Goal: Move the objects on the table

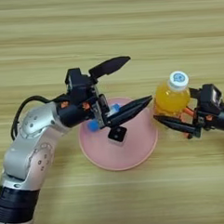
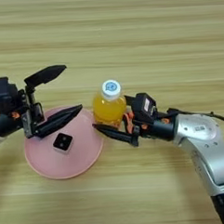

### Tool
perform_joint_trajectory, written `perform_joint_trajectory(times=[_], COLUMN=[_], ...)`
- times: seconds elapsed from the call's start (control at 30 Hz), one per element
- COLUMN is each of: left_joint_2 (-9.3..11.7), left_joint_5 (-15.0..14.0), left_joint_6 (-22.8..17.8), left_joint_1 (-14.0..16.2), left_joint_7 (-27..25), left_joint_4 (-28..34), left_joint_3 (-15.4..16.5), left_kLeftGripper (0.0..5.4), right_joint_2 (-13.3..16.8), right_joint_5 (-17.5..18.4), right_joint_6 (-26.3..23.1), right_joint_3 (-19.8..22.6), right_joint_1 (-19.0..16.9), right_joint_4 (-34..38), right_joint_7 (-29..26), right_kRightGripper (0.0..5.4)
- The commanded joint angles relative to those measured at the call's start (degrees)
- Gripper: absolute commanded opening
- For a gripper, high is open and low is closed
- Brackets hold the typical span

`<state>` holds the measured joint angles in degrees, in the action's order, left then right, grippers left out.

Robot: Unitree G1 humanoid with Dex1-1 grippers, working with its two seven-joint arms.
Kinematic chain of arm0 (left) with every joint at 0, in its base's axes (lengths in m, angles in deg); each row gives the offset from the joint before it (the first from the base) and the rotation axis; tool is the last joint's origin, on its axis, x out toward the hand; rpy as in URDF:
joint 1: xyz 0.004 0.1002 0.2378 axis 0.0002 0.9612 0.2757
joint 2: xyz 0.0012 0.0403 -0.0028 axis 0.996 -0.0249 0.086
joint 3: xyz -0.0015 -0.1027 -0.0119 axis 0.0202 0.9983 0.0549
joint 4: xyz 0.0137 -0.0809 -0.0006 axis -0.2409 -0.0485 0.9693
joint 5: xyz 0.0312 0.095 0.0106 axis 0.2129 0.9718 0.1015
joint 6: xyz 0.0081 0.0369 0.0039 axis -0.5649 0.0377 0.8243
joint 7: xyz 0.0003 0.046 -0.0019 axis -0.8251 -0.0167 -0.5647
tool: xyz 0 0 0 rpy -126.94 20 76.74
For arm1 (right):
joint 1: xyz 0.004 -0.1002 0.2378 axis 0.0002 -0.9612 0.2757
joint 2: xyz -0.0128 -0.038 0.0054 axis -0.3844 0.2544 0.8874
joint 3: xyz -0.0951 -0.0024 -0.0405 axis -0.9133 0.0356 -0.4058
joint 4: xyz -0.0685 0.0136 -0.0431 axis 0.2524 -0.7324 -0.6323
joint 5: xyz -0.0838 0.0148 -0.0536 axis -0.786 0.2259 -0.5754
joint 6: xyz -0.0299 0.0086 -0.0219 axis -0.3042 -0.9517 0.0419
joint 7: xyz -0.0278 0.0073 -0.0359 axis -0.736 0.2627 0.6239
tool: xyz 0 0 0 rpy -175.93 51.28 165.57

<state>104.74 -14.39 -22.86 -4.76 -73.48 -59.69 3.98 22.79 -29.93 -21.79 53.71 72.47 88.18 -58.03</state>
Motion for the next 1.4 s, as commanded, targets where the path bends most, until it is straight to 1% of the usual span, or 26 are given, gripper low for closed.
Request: perform_joint_trajectory(times=[0.03,0.1,0.27,0.37,0.43,0.57,0.7,0.77,0.9,0.97,1.1,1.3,1.4], left_joint_2=[-1.6,-1.9,-2.7,-3.1,-3.5,-5.0,-6.6,-7.0,-8.1,-8.9,-9.2,-9.3,-9.2], left_joint_5=[2.7,5.3,8.0,10.1,12.0,14.9,15.6,17.8,19.9,20.2,21.8,23.7,25.0], left_joint_6=[1.4,2.5,4.1,4.9,5.8,8.3,9.2,11.2,13.5,13.9,15.9,18.5,20.2], left_joint_1=[-1.7,-1.8,-1.2,-1.1,-1.2,-0.9,0.0,0.5,1.5,1.7,1.7,1.6,1.9], left_joint_7=[4.7,6.8,9.7,11.6,13.2,16.4,19.1,20.6,23.4,25.0,27.2,30.5,31.7], left_joint_4=[-2.3,-3.3,-4.3,-5.5,-7.0,-10.0,-11.8,-13.1,-15.2,-16.0,-17.8,-20.1,-21.5], left_joint_3=[1.8,1.9,1.8,1.9,1.9,2.2,2.8,2.8,3.1,3.7,4.5,6.5,6.8], left_kLeftGripper=[5.4,5.4,5.4,5.4,5.4,5.4,5.4,5.4,5.4,5.4,5.4,5.4,5.4], right_joint_2=[-0.4,-0.5,-0.9,-1.1,-1.2,-1.6,-2.0,-2.0,-2.4,-2.6,-3.0,-3.6,-4.0], right_joint_5=[1.3,1.3,1.0,0.8,0.4,-0.6,-0.8,-1.3,-2.2,-2.4,-2.8,-4.6,-5.6], right_joint_6=[1.2,1.3,1.5,1.8,2.1,2.9,3.7,4.0,4.5,4.8,5.3,5.6,5.7], right_joint_3=[2.4,2.9,4.0,4.2,4.5,4.9,5.1,5.1,5.3,5.3,5.5,5.9,6.1], right_joint_1=[-0.3,-0.5,-0.2,-0.1,-0.1,0.3,0.8,1.0,1.5,1.6,1.9,3.1,4.0], right_joint_4=[-0.2,-0.2,-1.0,-1.3,-1.8,-3.1,-4.1,-4.5,-5.5,-5.9,-6.7,-8.9,-10.3], right_joint_7=[1.0,1.3,2.3,2.5,3.0,4.4,5.3,6.0,7.5,8.1,9.5,12.3,14.1], right_kRightGripper=[3.44,3.44,3.44,3.44,3.44,3.44,3.44,3.44,3.44,3.44,3.44,3.44,3.44])
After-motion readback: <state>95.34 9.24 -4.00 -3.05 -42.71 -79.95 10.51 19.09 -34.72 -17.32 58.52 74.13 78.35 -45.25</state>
